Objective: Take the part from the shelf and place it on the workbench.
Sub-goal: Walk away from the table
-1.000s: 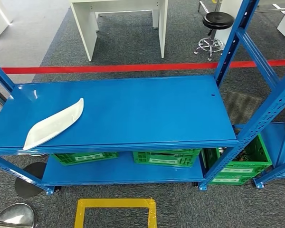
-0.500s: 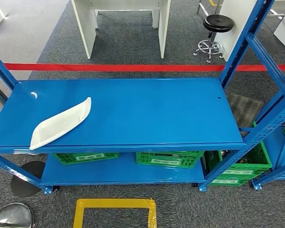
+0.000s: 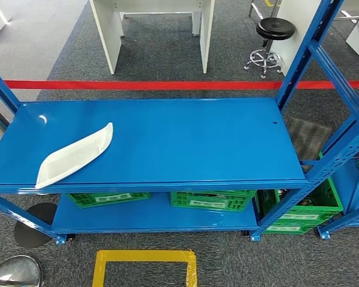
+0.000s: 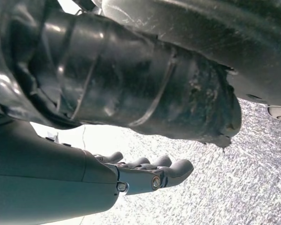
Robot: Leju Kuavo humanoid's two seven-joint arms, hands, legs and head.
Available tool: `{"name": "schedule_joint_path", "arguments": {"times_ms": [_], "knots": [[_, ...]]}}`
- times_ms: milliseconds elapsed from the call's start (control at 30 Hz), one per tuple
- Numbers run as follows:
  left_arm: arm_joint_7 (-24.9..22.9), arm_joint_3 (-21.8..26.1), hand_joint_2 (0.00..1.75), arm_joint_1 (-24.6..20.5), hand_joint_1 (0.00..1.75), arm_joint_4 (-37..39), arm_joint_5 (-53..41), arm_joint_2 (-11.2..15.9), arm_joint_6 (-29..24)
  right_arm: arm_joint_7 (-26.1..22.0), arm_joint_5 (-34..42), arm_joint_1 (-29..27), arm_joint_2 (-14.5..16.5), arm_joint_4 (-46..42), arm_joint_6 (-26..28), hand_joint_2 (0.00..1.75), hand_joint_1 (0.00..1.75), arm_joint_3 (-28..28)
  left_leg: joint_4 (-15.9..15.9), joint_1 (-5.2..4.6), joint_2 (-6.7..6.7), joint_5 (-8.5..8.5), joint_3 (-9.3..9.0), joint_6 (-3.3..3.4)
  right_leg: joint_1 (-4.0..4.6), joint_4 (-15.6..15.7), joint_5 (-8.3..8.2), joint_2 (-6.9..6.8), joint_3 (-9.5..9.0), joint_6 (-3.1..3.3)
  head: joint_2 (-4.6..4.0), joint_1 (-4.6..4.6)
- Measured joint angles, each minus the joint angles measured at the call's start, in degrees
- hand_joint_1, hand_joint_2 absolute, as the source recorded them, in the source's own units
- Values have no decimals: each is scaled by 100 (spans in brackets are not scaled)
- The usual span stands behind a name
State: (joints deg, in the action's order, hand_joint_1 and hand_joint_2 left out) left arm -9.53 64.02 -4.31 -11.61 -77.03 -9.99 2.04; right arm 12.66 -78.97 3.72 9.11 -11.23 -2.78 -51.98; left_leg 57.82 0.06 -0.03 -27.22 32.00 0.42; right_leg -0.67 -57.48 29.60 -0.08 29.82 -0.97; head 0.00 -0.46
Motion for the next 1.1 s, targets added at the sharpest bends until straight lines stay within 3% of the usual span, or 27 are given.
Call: {"name": "schedule_joint_path", "arguments": {"times_ms": [133, 300, 367, 433, 467, 500, 533, 567, 633, 667, 767, 833, 933, 967, 1000, 1033, 1100], "knots": [[9, 0, 0, 0, 0, 0, -4, 2, 0, -1, -3, 0, 1, 0, 0, 0, 0, -1, 33, -12, -1, -20, 6, 37, -20, 15, -9, -1, -7, -36, 0, -2], [14, 0, 0, -1, 0, 0, 11, -2, 13, 0, -2, 10, 1, 0, -1, 0, 0, 0, -95, -6, 7, 16, -55, 158, -38, -44, 65, 0, 18, -123, 0, 5], [14, 0, 0, -3, 0, 0, 14, -4, 21, 0, -1, 10, 0, 0, -2, 0, 0, 0, -173, 14, 17, 50, -107, 201, -40, -571, 340, 4, 283, -137, 0, 34], [14, 0, 0, -3, 0, 0, 14, -3, 23, -1, 3, 3, 0, 0, -2, 0, 0, 0, -173, 8, 18, 40, -116, 216, -43, -1330, 627, 6, 696, -152, 0, 55], [14, 0, 0, -1, 0, 0, 14, -3, 26, 0, 4, -2, 0, 0, -2, 0, 0, 0, -169, 5, 17, 27, -125, 215, -45, -1552, 645, 5, 841, -160, 0, 57], [15, 0, 0, 1, 0, 0, 14, -3, 29, 1, 5, -7, 0, 0, -2, 0, 0, 0, -163, 5, 15, 8, -141, 206, -47, -1561, 547, 4, 885, -165, 0, 57], [17, 0, 0, 3, 0, 0, 14, -4, 32, 2, 4, -10, -2, 0, -2, 0, 0, 0, -153, 9, 9, -16, -164, 190, -49, -1370, 360, 2, 827, -164, 0, 59], [20, 0, 0, 4, 0, 0, 13, -5, 36, 3, 2, -11, -3, 0, -2, 0, 0, 0, -138, 13, 4, -47, -194, 167, -53, -980, 116, -1, 667, -158, 0, 60], [28, 0, 0, 2, 0, 0, 10, -6, 33, 4, -2, -5, -5, 0, -4, 0, 0, 0, -98, 1, -4, -118, -227, 96, -49, -309, -137, 2, 350, -120, 0, 73], [31, 0, 0, -2, 0, 0, 8, -6, 28, 3, -3, -2, -5, 0, -6, 0, 0, 0, -82, -7, -5, -144, -233, 58, -43, -133, -165, 6, 256, -89, 0, 73], [33, 0, 0, -13, 0, 0, 2, -3, 13, 11, -2, -6, -4, 0, -10, 0, 0, -1, -63, 3, -5, -180, -248, -32, -24, -103, -123, 15, 207, 25, 0, 55], [33, 0, 0, -14, 0, 0, -1, -1, 5, 17, -1, -9, -4, 0, -13, 0, 0, -2, 153, 21, -6, -317, -169, -93, -38, -85, -115, 6, 179, 98, 0, 36], [33, 0, 0, -5, 0, 0, -5, -1, 2, 17, 0, -4, -4, 0, -15, 0, 0, -2, 1255, 42, -6, -788, 392, -160, -44, -77, -74, -7, 135, 171, 0, -6], [33, 0, 0, 2, 0, 0, -5, -1, 2, 17, 0, -5, -4, 0, -15, 0, 0, -2, 1574, 47, -6, -863, 578, -170, -42, -77, -56, -5, 116, 178, 0, -9], [33, 0, 0, 10, 0, 0, -5, -2, 2, 17, 0, -9, -4, 0, -15, 0, 0, -2, 1679, 49, -6, -805, 671, -169, -41, -77, -34, 1, 88, 177, 0, -10], [33, 0, 0, 16, 0, 0, -5, -2, 2, 17, 0, -13, -4, 0, -15, 0, 0, -2, 1564, 50, -6, -640, 659, -161, -41, -77, -10, 8, 53, 170, 0, -13], [33, 0, 0, 20, 0, 0, -5, 1, 1, 17, 0, -17, -3, 1, -15, 0, 0, -2, 815, 46, -6, -126, 385, -117, -43, -75, 51, 18, -19, 141, 0, -16]]}}
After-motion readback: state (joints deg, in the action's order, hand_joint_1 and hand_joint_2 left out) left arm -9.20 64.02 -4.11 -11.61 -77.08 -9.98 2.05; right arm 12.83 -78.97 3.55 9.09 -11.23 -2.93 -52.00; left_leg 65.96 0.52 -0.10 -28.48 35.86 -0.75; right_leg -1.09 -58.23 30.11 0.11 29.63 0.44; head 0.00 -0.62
